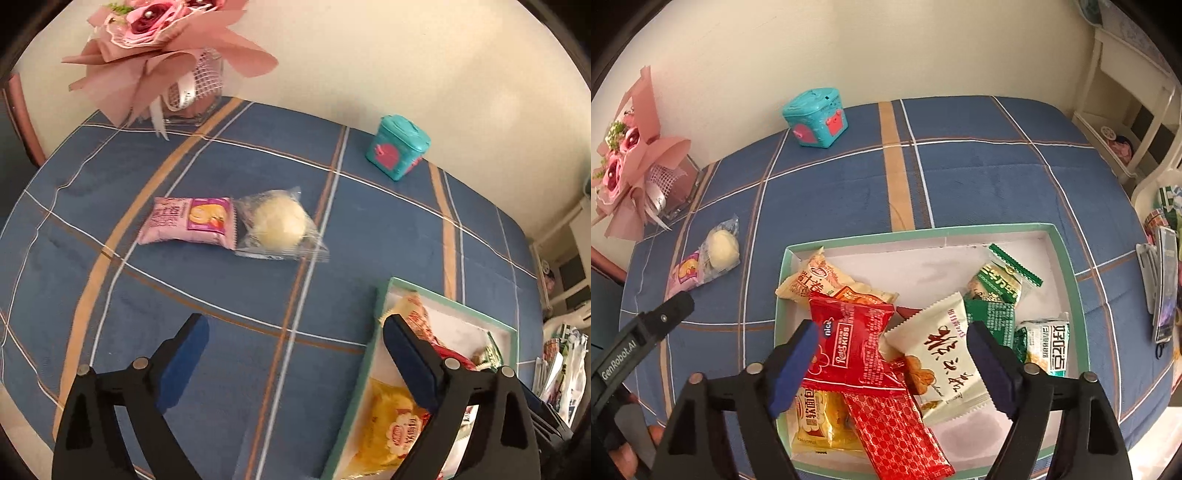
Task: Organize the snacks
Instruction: 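Withdraw both grippers from the tray toward the Swiss roll and bun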
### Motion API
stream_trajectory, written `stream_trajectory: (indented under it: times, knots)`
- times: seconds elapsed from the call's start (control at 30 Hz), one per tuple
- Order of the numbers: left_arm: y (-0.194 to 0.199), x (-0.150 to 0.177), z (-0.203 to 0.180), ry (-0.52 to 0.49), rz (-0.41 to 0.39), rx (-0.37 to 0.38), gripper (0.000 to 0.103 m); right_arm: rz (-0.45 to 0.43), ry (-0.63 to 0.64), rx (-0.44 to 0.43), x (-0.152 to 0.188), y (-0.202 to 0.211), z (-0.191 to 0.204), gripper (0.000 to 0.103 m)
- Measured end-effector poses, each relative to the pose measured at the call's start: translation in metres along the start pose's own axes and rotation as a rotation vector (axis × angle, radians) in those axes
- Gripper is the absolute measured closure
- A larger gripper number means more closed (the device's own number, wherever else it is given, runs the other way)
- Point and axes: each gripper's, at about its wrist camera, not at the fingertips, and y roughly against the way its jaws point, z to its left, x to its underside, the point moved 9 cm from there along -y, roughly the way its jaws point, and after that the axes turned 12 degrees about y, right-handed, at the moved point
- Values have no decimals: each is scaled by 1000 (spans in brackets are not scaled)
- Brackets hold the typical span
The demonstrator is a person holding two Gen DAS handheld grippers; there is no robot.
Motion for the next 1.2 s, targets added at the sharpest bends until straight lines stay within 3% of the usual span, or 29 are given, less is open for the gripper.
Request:
stream_trajectory:
  times: [0.23, 0.3, 0.7, 1.0, 1.2]
  knots:
    - [-2, -11, 15, 16, -25, -24, 6, -11, 33, 8, -4, -2, 12, 9]
    - [-2, -16, 21, 22, -33, -32, 6, -24, 39, 6, -6, -1, 16, 0]
    - [3, -42, 57, 74, -71, -46, 6, -41, 88, 4, -17, -2, 50, 0]
    - [9, -66, 92, 103, -106, -70, 6, -33, 189, -6, -20, -14, 98, 0]
    - [4, -81, 118, 160, -82, -46, 6, -53, 227, -70, -30, -24, 138, 0]
